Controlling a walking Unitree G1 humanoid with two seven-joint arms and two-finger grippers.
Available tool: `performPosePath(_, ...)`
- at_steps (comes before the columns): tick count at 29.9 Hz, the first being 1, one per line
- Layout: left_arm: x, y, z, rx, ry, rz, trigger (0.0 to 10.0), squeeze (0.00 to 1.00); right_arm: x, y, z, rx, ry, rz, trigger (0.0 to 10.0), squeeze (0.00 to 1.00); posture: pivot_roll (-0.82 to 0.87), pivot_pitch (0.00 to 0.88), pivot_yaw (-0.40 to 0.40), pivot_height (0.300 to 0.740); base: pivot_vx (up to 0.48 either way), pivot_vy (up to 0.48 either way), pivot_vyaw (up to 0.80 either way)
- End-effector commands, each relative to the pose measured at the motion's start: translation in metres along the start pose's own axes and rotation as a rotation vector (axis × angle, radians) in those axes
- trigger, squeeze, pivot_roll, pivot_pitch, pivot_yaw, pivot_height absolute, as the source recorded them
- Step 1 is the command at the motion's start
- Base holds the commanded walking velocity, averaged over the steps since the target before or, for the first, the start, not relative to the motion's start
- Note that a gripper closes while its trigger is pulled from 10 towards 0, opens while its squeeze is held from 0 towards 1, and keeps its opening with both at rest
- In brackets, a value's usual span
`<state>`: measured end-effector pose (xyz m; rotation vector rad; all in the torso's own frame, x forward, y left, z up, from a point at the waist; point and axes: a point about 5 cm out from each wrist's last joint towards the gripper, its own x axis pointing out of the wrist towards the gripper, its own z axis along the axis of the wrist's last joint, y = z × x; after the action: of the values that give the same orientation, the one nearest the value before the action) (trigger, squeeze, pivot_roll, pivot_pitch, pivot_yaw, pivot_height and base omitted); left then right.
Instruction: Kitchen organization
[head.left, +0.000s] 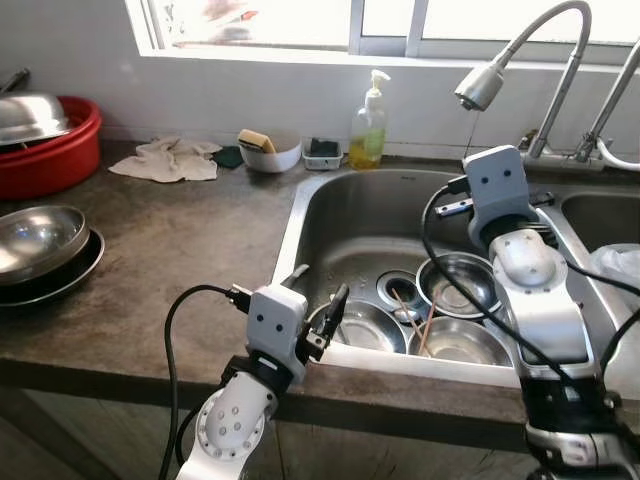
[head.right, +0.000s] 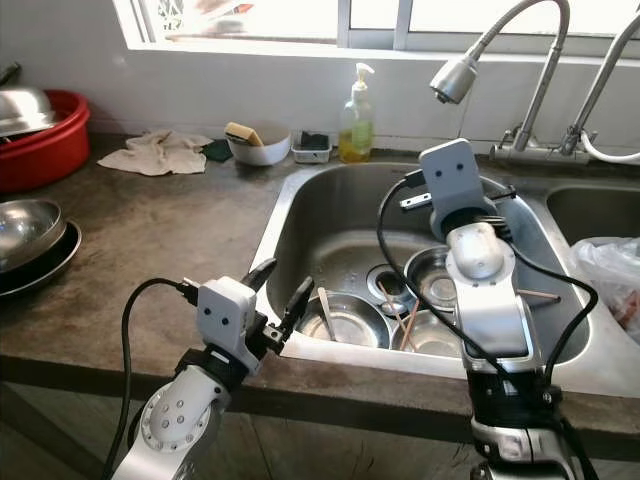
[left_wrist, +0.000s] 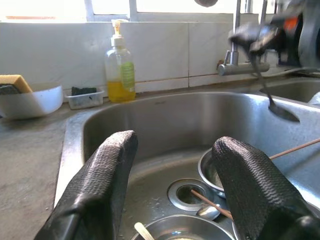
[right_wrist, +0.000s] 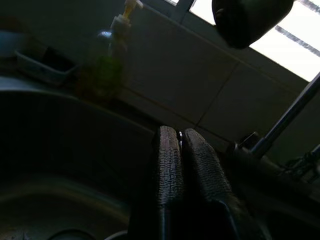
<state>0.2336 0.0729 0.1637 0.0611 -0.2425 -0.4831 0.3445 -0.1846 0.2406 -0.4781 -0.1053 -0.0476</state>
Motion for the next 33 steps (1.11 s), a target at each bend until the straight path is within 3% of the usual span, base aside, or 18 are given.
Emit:
performPosePath(1,-0.002,0.001,0.003,0.004,-0.001,0.012,10.0,0.00,0.009,0.001,-0.010,-0.055,0.080,0.035,10.0,0.00,0.18,0.082,-0.051,0.740,0.000,0.000,0.00)
performPosePath(8,-0.007,0.001,0.004,0.005,0.007,0.016,10.0,0.00,0.017,0.006,-0.039,-0.138,0.238,0.136,10.0,0.00,0.18,0.101,-0.046,0.740,0.000,0.000,0.00)
performPosePath(13,-0.008,-0.001,0.004,-0.002,0.012,0.011,10.0,0.00,0.009,0.021,-0.054,-0.182,0.307,0.278,10.0,0.00,0.18,0.112,-0.043,0.740,0.000,0.000,0.00)
performPosePath(16,-0.008,-0.001,0.004,-0.002,0.012,0.010,10.0,0.00,0.007,0.023,-0.056,-0.187,0.314,0.298,10.0,0.00,0.18,0.112,-0.043,0.740,0.000,0.000,0.00)
performPosePath(17,-0.008,-0.001,0.004,-0.003,0.013,0.009,10.0,0.00,0.006,0.026,-0.058,-0.184,0.317,0.318,10.0,1.00,0.18,0.112,-0.042,0.740,0.000,0.000,0.00)
performPosePath(29,-0.007,0.000,0.002,-0.001,0.023,0.010,10.0,0.00,0.005,0.023,-0.045,-0.184,0.217,0.272,10.0,1.00,0.17,0.099,-0.043,0.740,0.000,0.000,0.00)
performPosePath(30,-0.007,0.000,0.002,-0.001,0.022,0.010,10.0,0.00,0.004,0.022,-0.042,-0.161,0.201,0.257,10.0,0.85,0.17,0.098,-0.042,0.740,0.000,0.000,0.00)
performPosePath(31,-0.007,0.000,0.002,0.000,0.022,0.011,10.0,0.00,0.002,0.022,-0.037,-0.134,0.166,0.238,10.0,0.25,0.17,0.094,-0.043,0.740,0.000,0.000,0.00)
performPosePath(32,-0.007,0.000,0.002,0.000,0.020,0.011,10.0,0.00,-0.003,0.022,-0.027,-0.056,0.099,0.203,10.0,0.00,0.17,0.092,-0.043,0.740,0.000,0.000,0.00)
performPosePath(33,-0.007,0.000,0.002,0.000,0.019,0.011,10.0,0.00,-0.006,0.022,-0.021,0.005,0.062,0.182,10.0,0.00,0.17,0.089,-0.042,0.740,0.000,0.000,0.00)
